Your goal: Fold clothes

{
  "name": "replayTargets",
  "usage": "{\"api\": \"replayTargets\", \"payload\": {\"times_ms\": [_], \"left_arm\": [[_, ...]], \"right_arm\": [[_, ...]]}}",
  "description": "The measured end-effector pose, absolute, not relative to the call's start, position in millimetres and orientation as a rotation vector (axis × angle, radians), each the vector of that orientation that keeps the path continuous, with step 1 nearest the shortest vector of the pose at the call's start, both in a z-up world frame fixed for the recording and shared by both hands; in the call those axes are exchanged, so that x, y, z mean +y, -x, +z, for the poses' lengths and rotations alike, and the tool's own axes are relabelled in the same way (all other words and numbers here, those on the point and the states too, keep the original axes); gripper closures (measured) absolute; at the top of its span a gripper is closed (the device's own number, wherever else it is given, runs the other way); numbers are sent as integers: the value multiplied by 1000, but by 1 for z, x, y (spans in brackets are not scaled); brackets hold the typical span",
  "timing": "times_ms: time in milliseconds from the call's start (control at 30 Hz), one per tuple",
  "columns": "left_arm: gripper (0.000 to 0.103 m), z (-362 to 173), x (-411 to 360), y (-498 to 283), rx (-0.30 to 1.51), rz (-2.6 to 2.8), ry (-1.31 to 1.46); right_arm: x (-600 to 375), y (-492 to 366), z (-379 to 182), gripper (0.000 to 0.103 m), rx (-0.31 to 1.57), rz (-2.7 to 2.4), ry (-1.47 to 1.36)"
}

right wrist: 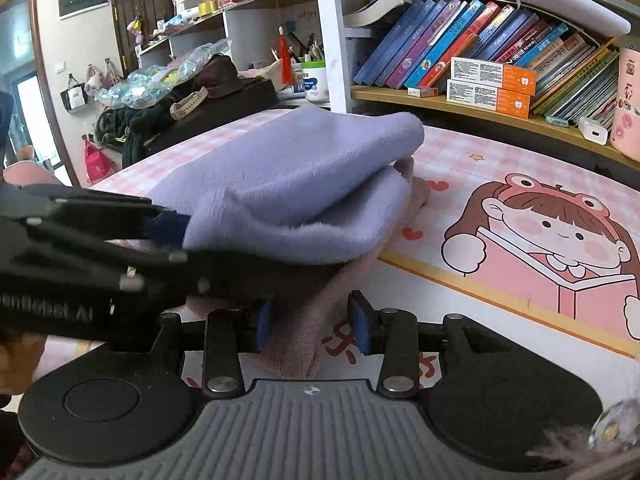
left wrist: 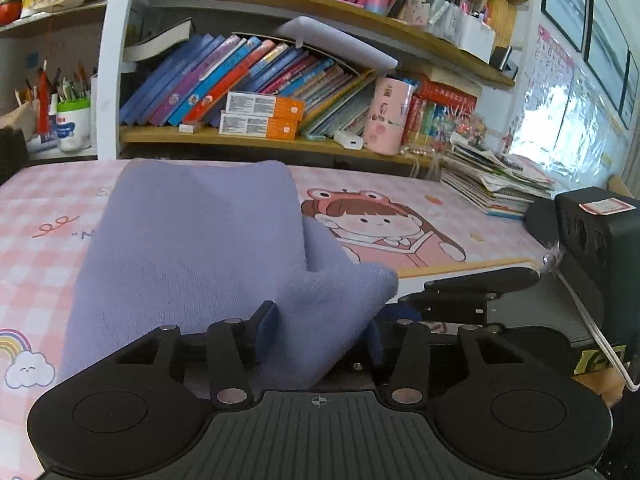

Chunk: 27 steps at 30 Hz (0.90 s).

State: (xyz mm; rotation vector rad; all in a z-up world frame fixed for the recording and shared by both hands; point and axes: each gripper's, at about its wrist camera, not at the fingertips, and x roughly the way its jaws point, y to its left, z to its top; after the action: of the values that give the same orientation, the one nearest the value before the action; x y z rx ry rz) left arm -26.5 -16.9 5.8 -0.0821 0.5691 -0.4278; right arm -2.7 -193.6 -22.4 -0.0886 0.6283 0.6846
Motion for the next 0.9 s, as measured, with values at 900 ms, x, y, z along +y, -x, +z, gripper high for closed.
{"api": "replayTargets", "payload": {"times_ms": [900], "left_arm": [[51, -5, 34, 29, 525, -441, 129]], "right_arm": [[-192, 3, -24, 62, 619, 671, 109]]}}
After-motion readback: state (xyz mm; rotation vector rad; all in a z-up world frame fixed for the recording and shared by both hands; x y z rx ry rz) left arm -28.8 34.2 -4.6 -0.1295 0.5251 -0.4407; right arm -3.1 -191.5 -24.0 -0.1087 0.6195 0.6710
